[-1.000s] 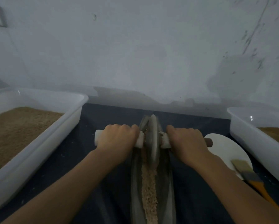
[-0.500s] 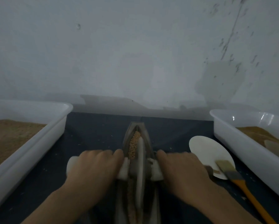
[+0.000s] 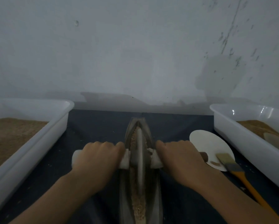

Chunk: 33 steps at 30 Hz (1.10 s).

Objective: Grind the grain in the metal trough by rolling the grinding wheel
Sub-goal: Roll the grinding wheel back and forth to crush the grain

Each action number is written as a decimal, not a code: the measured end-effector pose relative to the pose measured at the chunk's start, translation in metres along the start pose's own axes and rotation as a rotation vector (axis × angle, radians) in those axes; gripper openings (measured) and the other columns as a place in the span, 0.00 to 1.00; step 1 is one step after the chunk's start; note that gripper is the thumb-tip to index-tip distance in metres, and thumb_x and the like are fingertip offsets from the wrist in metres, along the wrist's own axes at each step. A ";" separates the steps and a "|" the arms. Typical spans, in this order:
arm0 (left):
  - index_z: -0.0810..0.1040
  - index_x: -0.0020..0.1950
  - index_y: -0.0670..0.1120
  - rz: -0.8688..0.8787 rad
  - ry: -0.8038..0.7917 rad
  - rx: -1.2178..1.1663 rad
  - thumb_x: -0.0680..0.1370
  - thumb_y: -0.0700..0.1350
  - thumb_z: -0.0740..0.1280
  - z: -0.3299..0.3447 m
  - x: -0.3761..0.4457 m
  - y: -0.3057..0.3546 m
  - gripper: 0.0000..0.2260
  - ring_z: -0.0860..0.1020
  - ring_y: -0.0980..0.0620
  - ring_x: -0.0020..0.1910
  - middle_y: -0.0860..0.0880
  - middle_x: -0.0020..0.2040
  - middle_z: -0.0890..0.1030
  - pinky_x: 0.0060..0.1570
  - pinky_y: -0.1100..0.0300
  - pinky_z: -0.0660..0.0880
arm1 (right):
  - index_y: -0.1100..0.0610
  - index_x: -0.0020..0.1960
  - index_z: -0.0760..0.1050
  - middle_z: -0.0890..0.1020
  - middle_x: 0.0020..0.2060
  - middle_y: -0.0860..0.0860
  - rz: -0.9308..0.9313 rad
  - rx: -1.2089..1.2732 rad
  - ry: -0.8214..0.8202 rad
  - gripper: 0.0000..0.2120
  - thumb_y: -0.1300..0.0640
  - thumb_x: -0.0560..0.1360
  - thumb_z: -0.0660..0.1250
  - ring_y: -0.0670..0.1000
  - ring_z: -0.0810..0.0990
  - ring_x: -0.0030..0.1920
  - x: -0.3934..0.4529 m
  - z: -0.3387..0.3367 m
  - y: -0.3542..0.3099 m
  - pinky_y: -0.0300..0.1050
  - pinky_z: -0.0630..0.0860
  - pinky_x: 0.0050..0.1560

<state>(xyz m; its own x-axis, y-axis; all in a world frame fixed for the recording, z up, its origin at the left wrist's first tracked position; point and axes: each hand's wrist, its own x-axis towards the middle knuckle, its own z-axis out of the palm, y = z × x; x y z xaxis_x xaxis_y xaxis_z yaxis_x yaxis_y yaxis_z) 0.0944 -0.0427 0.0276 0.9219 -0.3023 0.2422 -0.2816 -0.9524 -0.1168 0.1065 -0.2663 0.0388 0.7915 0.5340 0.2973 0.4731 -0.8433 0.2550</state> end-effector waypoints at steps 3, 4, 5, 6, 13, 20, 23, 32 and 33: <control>0.51 0.40 0.58 0.015 -0.013 0.019 0.72 0.53 0.67 -0.004 -0.023 0.003 0.21 0.67 0.55 0.35 0.57 0.36 0.64 0.37 0.58 0.67 | 0.54 0.34 0.72 0.74 0.22 0.49 -0.047 -0.031 0.098 0.26 0.54 0.42 0.81 0.49 0.70 0.18 -0.026 -0.014 -0.010 0.37 0.45 0.25; 0.49 0.39 0.57 0.012 -0.011 0.038 0.72 0.53 0.67 -0.005 -0.027 0.004 0.22 0.64 0.56 0.33 0.57 0.35 0.63 0.35 0.59 0.64 | 0.54 0.32 0.71 0.72 0.20 0.48 -0.036 -0.037 0.121 0.27 0.56 0.39 0.81 0.50 0.68 0.17 -0.031 -0.015 -0.011 0.37 0.41 0.27; 0.49 0.39 0.57 0.011 -0.011 0.049 0.72 0.53 0.67 -0.007 -0.029 0.005 0.23 0.62 0.57 0.32 0.57 0.35 0.62 0.33 0.59 0.61 | 0.54 0.32 0.70 0.72 0.20 0.49 -0.018 -0.033 0.117 0.27 0.56 0.39 0.81 0.50 0.68 0.16 -0.032 -0.013 -0.010 0.37 0.40 0.28; 0.49 0.40 0.58 0.010 -0.004 0.058 0.72 0.53 0.67 -0.006 -0.028 0.006 0.22 0.63 0.57 0.32 0.57 0.35 0.63 0.33 0.60 0.61 | 0.54 0.33 0.71 0.72 0.20 0.49 -0.007 -0.032 0.093 0.26 0.56 0.40 0.81 0.50 0.69 0.17 -0.030 -0.011 -0.010 0.37 0.42 0.27; 0.58 0.43 0.53 -0.013 0.150 0.122 0.74 0.48 0.65 0.008 0.020 -0.001 0.14 0.77 0.51 0.39 0.54 0.42 0.76 0.35 0.57 0.63 | 0.51 0.43 0.55 0.79 0.38 0.49 0.092 -0.084 0.031 0.18 0.56 0.71 0.68 0.55 0.77 0.34 0.023 0.026 0.011 0.46 0.62 0.32; 0.54 0.42 0.56 0.014 0.093 0.030 0.73 0.51 0.67 0.003 0.000 0.000 0.19 0.67 0.53 0.35 0.55 0.39 0.69 0.36 0.57 0.63 | 0.50 0.44 0.57 0.78 0.38 0.47 0.046 -0.035 0.034 0.17 0.56 0.71 0.67 0.51 0.70 0.30 0.004 0.007 0.003 0.44 0.57 0.30; 0.52 0.42 0.57 0.067 0.071 0.043 0.72 0.52 0.67 -0.005 -0.023 0.004 0.21 0.73 0.53 0.39 0.56 0.38 0.65 0.36 0.57 0.63 | 0.50 0.42 0.64 0.77 0.31 0.48 -0.014 -0.050 -0.005 0.22 0.54 0.60 0.77 0.49 0.73 0.26 -0.025 -0.006 -0.008 0.41 0.52 0.26; 0.55 0.43 0.54 -0.012 0.094 0.133 0.74 0.48 0.65 0.005 0.001 0.001 0.16 0.77 0.52 0.43 0.55 0.44 0.75 0.35 0.57 0.63 | 0.50 0.43 0.57 0.79 0.38 0.49 0.091 -0.020 0.021 0.19 0.56 0.69 0.70 0.53 0.78 0.34 -0.001 0.011 -0.001 0.45 0.61 0.33; 0.56 0.44 0.54 -0.027 0.101 0.122 0.74 0.48 0.64 0.009 0.008 -0.001 0.15 0.78 0.51 0.42 0.55 0.44 0.75 0.35 0.56 0.64 | 0.51 0.42 0.59 0.79 0.35 0.50 0.079 -0.044 0.045 0.20 0.58 0.66 0.72 0.54 0.77 0.31 0.007 0.016 0.002 0.45 0.61 0.30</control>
<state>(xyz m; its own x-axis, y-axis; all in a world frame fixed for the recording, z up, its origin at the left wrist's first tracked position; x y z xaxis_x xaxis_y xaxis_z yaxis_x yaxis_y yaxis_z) 0.1047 -0.0440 0.0212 0.8955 -0.2849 0.3418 -0.2169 -0.9502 -0.2238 0.1193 -0.2654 0.0269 0.8070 0.4689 0.3591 0.3918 -0.8799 0.2687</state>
